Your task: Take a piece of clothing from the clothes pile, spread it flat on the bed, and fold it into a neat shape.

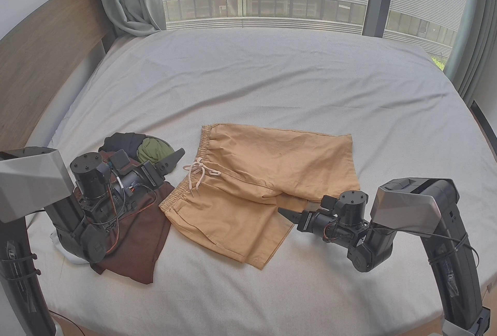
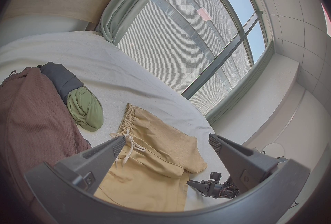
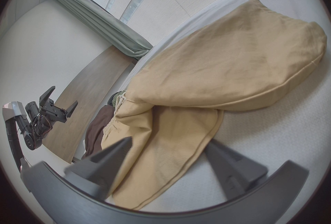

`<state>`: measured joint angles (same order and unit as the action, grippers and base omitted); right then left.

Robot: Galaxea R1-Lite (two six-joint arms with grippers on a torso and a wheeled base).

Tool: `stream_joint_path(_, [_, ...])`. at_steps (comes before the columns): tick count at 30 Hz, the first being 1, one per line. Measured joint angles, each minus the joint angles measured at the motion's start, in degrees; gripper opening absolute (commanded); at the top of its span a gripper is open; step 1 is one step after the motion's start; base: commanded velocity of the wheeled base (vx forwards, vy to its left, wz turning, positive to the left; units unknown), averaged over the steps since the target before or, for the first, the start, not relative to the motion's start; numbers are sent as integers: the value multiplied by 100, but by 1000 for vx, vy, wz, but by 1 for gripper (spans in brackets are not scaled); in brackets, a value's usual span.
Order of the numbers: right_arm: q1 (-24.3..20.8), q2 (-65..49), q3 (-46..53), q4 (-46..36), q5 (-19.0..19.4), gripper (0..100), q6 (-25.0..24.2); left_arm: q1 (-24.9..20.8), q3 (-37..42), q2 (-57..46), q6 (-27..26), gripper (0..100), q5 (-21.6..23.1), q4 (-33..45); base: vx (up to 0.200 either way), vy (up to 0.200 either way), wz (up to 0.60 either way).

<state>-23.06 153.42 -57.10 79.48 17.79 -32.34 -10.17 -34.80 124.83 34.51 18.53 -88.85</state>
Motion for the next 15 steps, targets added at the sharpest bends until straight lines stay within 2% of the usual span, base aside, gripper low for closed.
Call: stream_joint_path(15, [-6,48,151,239,-205,0,-6,4,-20,77,0,100,-1,0,0,0,0])
